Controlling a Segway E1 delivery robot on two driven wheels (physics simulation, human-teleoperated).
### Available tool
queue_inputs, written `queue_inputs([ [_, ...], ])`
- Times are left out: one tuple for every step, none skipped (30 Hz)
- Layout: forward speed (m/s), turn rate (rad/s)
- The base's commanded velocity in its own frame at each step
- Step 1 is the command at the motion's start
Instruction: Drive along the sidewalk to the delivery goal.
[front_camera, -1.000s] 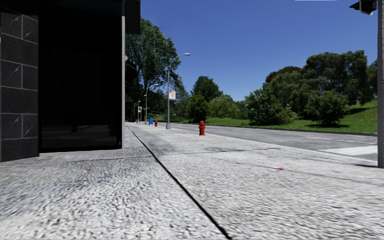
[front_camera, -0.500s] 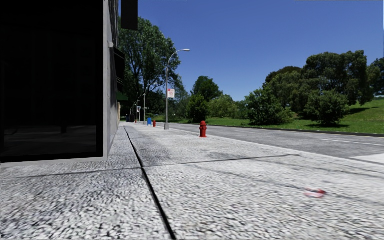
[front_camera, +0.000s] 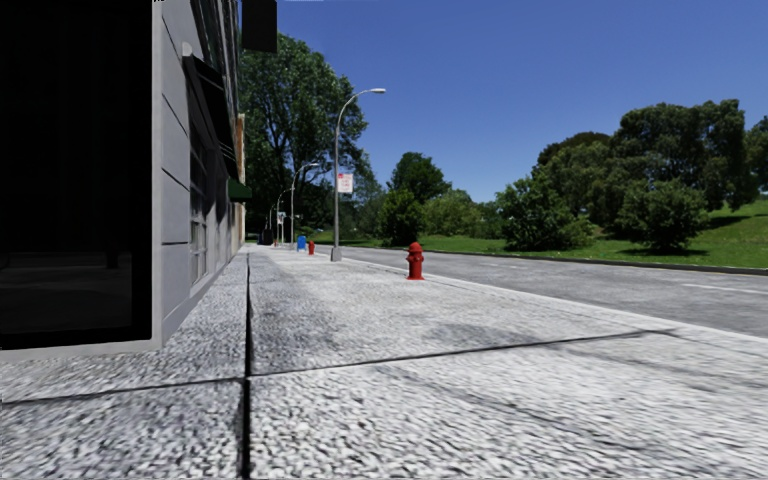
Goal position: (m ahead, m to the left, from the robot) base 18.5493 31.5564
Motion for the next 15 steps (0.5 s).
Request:
queue_inputs([
  [2.00,0.28],
  [2.00,0.32],
  [2.00,0.33],
  [2.00,0.33],
  [2.00,0.34],
  [2.00,0.34],
  [2.00,0.34],
  [2.00,0.34],
  [2.00,0.34],
  [2.00,0.34],
  [2.00,0.34],
  [2.00,0.34],
  [2.00,0.34],
  [2.00,0.34],
  [2.00,0.34],
])
